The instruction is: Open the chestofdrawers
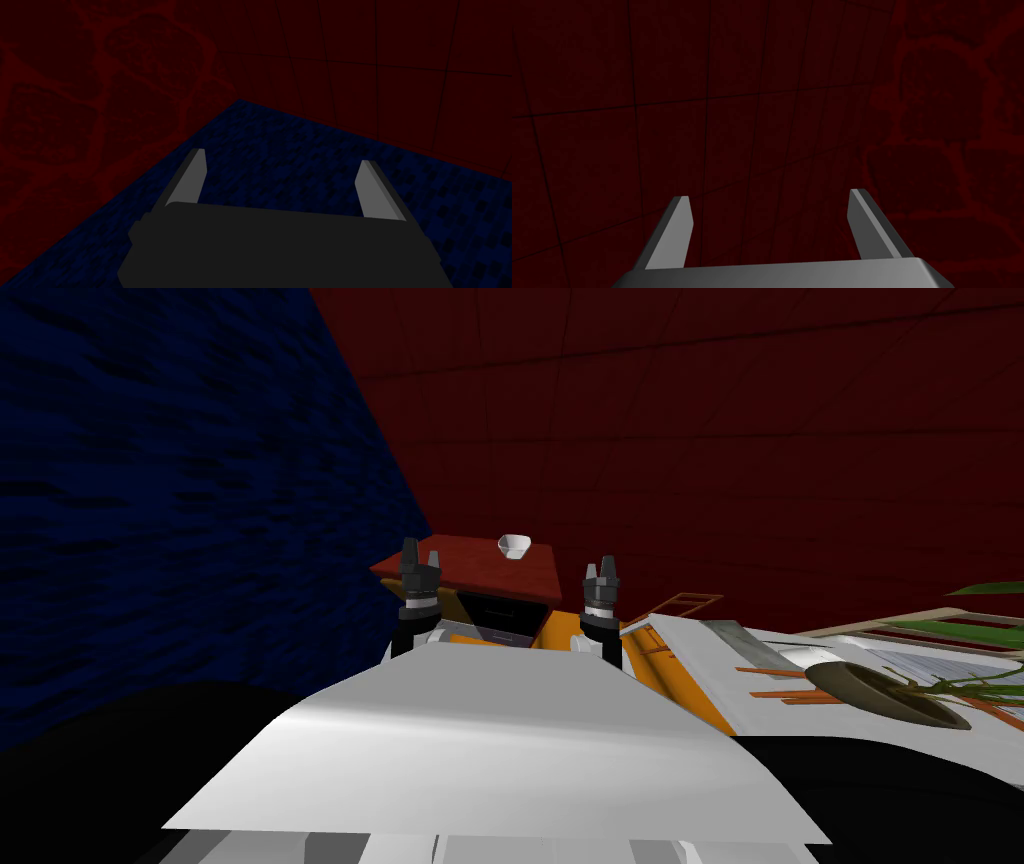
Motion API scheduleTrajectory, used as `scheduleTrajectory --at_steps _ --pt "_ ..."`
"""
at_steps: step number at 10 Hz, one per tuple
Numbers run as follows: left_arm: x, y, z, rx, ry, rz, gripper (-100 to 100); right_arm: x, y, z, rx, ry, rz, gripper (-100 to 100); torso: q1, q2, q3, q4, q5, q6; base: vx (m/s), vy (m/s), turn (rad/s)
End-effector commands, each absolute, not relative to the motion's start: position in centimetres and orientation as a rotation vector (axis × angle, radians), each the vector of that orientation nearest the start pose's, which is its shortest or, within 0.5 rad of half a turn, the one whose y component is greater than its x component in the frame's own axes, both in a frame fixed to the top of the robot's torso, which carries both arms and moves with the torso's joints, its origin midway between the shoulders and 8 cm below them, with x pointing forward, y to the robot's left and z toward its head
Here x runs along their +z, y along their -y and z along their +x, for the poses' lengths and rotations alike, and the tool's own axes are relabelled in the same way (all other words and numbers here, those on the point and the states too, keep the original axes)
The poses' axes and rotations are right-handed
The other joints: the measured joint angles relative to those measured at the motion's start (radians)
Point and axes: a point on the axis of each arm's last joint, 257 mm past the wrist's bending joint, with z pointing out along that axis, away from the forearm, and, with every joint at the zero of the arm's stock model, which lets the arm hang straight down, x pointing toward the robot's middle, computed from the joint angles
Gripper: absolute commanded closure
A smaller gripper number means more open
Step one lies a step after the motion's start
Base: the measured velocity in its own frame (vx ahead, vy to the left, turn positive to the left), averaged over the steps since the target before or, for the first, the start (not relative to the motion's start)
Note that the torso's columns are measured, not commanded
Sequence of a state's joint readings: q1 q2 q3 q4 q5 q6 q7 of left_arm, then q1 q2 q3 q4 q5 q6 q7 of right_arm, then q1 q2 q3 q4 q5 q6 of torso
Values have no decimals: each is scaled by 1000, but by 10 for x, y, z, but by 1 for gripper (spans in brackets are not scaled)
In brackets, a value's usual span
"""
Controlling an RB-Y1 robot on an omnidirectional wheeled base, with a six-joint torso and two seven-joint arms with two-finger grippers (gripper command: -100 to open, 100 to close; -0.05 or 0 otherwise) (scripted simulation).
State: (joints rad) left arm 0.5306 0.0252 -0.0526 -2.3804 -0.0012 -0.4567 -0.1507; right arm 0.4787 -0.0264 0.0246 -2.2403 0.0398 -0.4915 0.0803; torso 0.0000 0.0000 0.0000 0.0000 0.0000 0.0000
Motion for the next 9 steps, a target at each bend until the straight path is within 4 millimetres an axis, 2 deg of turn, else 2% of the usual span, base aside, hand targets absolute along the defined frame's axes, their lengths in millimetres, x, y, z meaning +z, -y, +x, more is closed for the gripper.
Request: scheduleTrajectory --at_steps 1,9 --pt "50 -260 331 -1212 -647 -566 0 11 263 357 1229 -697 607 0 0 40 -82 41 0 0 0 0 0" --pt "50 -260 331 -1212 -647 -566 0 11 263 357 1229 -697 606 0 0 618 -1234 617 0 0 0 0 0"
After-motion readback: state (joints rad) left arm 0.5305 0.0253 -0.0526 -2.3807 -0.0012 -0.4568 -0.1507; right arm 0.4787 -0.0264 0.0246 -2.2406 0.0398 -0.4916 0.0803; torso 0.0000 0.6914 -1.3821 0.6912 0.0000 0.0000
